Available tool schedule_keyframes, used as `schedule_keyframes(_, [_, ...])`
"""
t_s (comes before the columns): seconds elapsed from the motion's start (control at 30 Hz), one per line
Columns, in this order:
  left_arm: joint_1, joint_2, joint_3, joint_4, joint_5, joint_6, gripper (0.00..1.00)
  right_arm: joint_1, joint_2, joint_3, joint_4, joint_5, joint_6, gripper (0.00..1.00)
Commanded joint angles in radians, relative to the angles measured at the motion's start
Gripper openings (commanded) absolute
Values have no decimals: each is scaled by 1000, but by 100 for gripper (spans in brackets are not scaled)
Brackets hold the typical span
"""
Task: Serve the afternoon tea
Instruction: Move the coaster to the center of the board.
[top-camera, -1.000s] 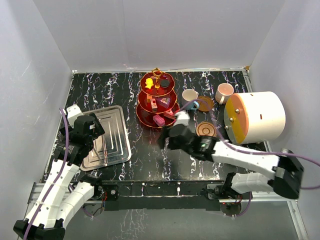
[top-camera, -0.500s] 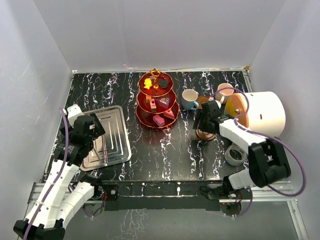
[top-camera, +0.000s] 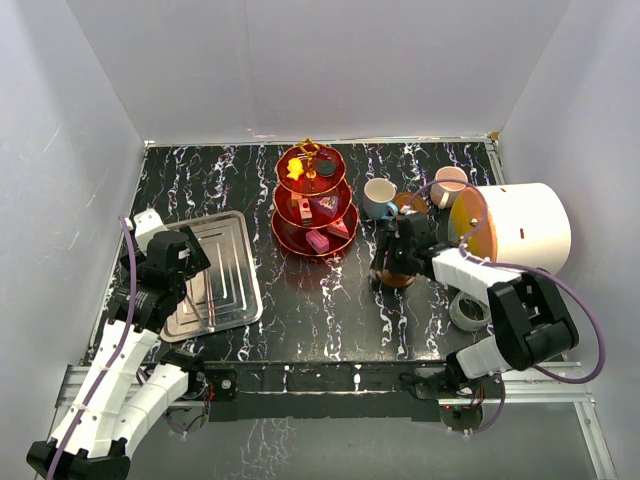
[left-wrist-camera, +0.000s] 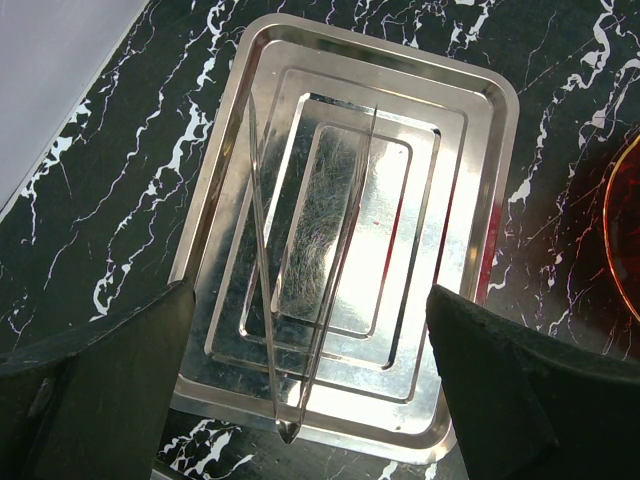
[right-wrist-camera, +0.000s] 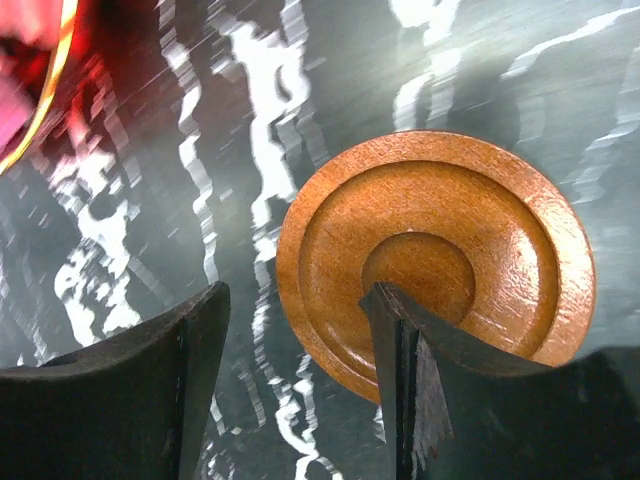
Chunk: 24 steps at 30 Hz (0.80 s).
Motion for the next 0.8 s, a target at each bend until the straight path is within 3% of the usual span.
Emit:
schedule_keyframes(0.0, [-6, -4, 16, 4, -5, 13, 99, 191, -13, -108, -7, -174, 99, 56])
schedule_keyframes(0.13, [-7, -3, 16, 1, -9, 11, 99, 439, -19, -109, 91, -109, 258, 57])
schedule_keyframes(0.23, [-7, -3, 16, -1, -13, 9, 99, 545, 11, -109, 203, -66, 361, 58])
schedule_keyframes(0.37, [-7, -4, 18, -5, -16, 6, 99, 618, 90, -62, 360, -101, 419, 59])
schedule_keyframes(0.63, [-7, -4, 17, -7, -21, 4, 99, 697, 324, 179, 414, -150, 385, 60])
schedule_keyframes(0.77, [-8, -4, 17, -8, -21, 2, 99, 698, 249, 205, 380, -66, 337, 61])
